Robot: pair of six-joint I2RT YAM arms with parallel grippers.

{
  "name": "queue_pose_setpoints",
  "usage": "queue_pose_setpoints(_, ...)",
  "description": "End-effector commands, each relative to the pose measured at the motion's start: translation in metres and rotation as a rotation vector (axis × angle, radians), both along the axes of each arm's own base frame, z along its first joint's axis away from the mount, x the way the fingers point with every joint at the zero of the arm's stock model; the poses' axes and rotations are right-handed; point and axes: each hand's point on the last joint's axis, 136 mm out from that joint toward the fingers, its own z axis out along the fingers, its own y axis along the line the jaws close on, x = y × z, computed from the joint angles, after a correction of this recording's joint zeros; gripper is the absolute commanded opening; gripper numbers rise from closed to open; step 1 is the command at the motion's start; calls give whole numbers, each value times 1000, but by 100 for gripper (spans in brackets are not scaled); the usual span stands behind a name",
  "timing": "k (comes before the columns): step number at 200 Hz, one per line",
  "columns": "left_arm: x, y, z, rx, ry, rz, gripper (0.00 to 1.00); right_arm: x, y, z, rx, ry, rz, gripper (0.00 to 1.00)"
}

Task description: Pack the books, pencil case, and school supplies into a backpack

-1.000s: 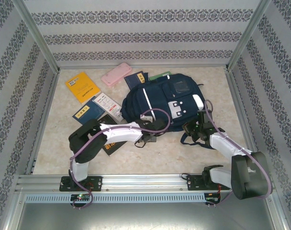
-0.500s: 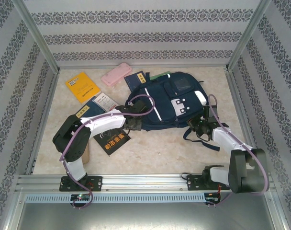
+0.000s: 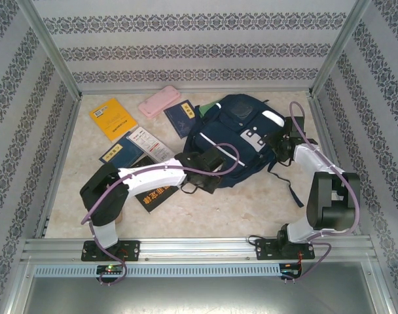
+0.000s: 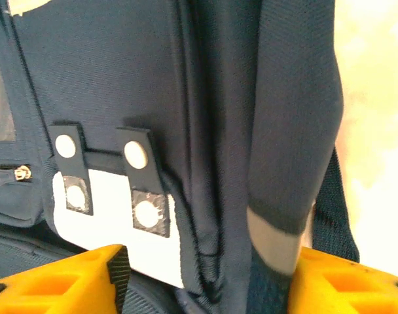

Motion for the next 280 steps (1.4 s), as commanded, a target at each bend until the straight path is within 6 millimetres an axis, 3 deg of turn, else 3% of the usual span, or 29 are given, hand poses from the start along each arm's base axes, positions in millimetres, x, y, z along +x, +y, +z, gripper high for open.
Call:
queue_pose_setpoints(1,-18,-35,-1,-45,42,-105,0,-26,8,12,9,19,19,63)
queue_pose_setpoints(42,-25,-62,-3,-64,50,-162,0,-101,34,6,68,108,25,67)
queue_pose_setpoints(75,-31,-58,-9,-34,65,-170,0,-150,67,-16,196,133,13,62)
queue_pose_setpoints(99,-34,-52,-13,-6,77,-166,0,-168,92,-37,308,135,-3,59)
queue_pose_setpoints(131,-38,-49,-17,17,84,-161,0,-167,110,-53,378,101,-13,62)
queue_pose_setpoints(161,-38,-47,-19,42,86,-154,0,-145,118,-40,416,31,0,65)
queue_pose_setpoints(186,-38,-47,-20,55,90,-149,0,-135,130,-38,437,39,37,62)
queue_pose_setpoints(192,-38,-46,-19,58,90,-148,0,-137,131,-44,431,62,50,59)
queue_pose_setpoints(198,-38,-46,-18,62,89,-147,0,-129,135,-37,433,54,66,54)
queue_pose_setpoints(210,-35,-45,-17,76,80,-142,0,-130,136,-41,415,84,82,38)
queue_pose_setpoints(230,-29,-38,-17,125,59,-133,0,-133,126,-44,349,118,91,0)
queue_pose_setpoints(255,-20,-20,-17,180,64,-117,0,-133,105,-42,291,129,92,0)
queue_pose_setpoints(280,1,17,-16,284,62,-68,0,-137,79,-41,256,153,76,0)
